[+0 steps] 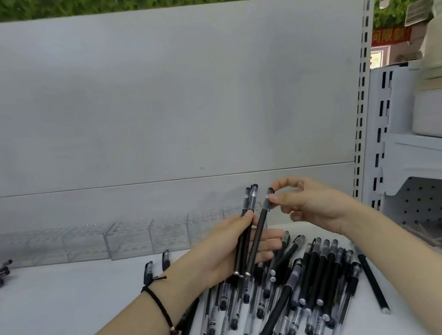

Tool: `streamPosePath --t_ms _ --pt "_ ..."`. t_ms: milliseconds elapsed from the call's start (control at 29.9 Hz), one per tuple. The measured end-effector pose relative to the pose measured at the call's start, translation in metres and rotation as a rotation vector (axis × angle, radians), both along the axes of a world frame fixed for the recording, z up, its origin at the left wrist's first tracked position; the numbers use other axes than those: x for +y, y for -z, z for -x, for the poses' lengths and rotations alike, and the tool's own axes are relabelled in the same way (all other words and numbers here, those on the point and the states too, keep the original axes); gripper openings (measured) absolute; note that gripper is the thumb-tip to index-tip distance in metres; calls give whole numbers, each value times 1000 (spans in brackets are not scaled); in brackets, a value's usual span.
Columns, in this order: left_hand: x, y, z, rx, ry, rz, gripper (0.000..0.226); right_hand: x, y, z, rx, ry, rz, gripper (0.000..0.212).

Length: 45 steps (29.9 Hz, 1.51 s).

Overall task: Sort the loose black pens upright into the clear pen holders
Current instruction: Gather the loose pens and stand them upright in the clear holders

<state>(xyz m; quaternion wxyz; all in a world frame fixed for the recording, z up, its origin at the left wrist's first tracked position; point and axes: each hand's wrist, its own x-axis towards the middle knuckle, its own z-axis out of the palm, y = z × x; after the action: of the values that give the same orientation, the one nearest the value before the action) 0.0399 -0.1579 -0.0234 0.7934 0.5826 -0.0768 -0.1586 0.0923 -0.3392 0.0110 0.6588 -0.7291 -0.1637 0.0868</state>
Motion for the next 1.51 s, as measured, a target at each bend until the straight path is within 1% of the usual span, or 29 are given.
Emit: streamPosePath --t_ms 100,167,201,268,301,368,402,468,569,636,669,770,870,937,1037,1104,1272,1372,1405,1439,1506 --pt "0 2 -2 34 8 25 16 0 1 0 -55 20 75 15" --pt "4 2 -5 65 -26 51 19 -6 0 -1 -122 78 216 16" --pt "5 2 -5 70 -42 55 20 -11 -1 -2 -171 127 342 20" --pt "7 1 -5 63 -67 48 24 -21 0 -3 -250 208 690 31" --pt "7 0 -5 56 -78 42 27 -25 1 -4 -243 200 848 38" --pt "7 -1 -5 43 -85 32 28 -26 3 -2 -149 112 1040 47" --pt "7 0 -5 39 -83 26 27 -25 5 -2 -107 70 1091 51" --pt "8 1 -5 44 -77 20 24 -22 7 -3 -81 35 1140 54" --pt "7 2 -5 56 -87 27 21 -19 8 -5 -72 38 1098 42" --pt "7 1 -4 54 -91 33 22 -17 7 -3 -44 45 1008 35" --pt "7 0 -4 53 -92 32 24 -17 6 -1 -30 56 947 35" --pt "8 0 -4 57 -80 31 28 -15 5 0 -39 126 708 37" --pt "7 0 -3 52 -92 25 28 -12 2 -2 -90 181 423 26" --pt "5 0 -1 49 -100 35 28 -8 1 -2 -63 168 229 21" --pt "2 -2 3 41 -18 54 26 -2 0 -1 6 113 -54 19" --pt "1 -3 6 42 33 66 22 3 0 1 -8 117 -133 19" --pt "-1 0 4 30 40 32 15 17 7 0 -132 190 -86 19" --pt "1 1 -1 43 54 76 13 15 5 2 -170 186 -5 19" --pt "2 1 -2 38 34 89 13 11 3 2 -174 186 62 23" --pt "2 1 -3 29 3 102 14 6 1 2 -184 189 176 27" --pt "4 1 -6 3 -61 119 17 -5 3 -1 -208 177 500 41"
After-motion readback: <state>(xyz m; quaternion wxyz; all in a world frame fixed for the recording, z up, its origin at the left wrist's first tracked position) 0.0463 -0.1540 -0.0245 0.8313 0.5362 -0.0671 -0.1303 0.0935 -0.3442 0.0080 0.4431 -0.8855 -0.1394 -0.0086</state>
